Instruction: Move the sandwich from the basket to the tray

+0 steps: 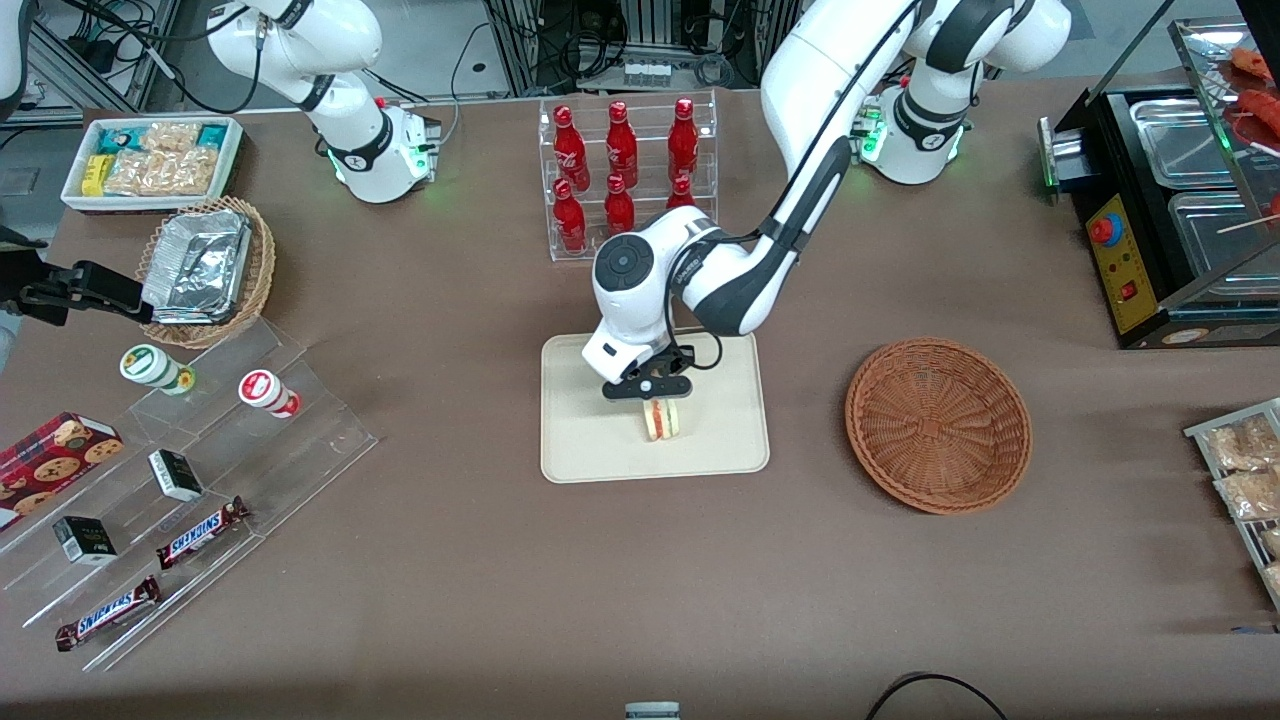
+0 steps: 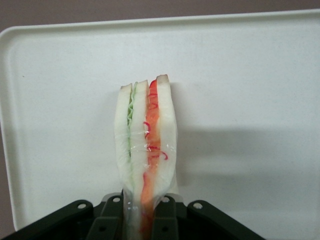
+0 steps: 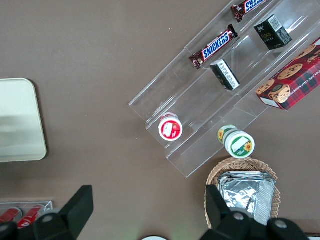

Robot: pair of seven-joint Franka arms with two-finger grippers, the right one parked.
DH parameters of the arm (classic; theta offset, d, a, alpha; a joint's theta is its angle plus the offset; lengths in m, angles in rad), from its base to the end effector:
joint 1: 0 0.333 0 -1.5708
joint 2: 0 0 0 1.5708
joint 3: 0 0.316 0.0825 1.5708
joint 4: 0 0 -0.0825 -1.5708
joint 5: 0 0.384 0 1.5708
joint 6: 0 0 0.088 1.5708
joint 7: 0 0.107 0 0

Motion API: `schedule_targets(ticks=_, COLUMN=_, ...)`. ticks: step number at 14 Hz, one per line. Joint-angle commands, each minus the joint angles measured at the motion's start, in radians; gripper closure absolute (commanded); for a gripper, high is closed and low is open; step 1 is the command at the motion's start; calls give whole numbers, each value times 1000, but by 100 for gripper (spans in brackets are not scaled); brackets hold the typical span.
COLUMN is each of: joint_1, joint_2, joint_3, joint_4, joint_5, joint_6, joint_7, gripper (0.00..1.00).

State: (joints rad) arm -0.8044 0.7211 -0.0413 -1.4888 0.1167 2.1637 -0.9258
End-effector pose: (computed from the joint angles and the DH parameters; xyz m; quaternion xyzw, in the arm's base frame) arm 0.4787 -0.5260 0.2425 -0.9991 -0.0111 -0.0120 0.0389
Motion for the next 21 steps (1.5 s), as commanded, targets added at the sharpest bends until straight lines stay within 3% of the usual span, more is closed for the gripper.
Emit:
schedule_targets(ticks=1, joint_1=-39, joint_2=40, joint_3=11, joint_4=22, joint_5=1, joint_6=16, joint_7=-11, gripper=100)
schedule_targets(ticks=2, joint_1=-42, joint_2=53, joint_3=11, joint_4=22, joint_5=1, joint_6=24, joint_7=-10, gripper=100)
schedule_targets(ticks=3, joint_1=-42, joint_2=63, joint_3=11, joint_4=24, joint_5=1, joint_6=30, joint_7=-8, gripper=81)
schedule_targets(ticks=4, joint_1=-42, joint_2=61, joint_3=11, joint_4=24, joint_5=3, joint_6=31, joint_7=-5, gripper=14)
schedule_targets(ticks=5, joint_1=-42, joint_2=55, joint_3=11, joint_4=25, joint_5=3, joint_6=30, joint_7=-11, gripper=0)
schedule_targets(ticks=11, joint_1=-10, joint_2=-113, joint_3=31, joint_4=27, joint_5=-9, joint_6=-119, joint_7=-11, gripper=0)
schedule_targets(ticks=17, joint_1=172, joint_2=-382, joint_3=29, joint_4=-5, joint_5=-14, joint_6=-396, joint_7=21, gripper=0)
schedule_targets(ticks=21, joint_1=321, joint_2=-552, joint_3=29, joint_4=-94, joint_5=-31, joint_6=-501, joint_7=204, gripper=0)
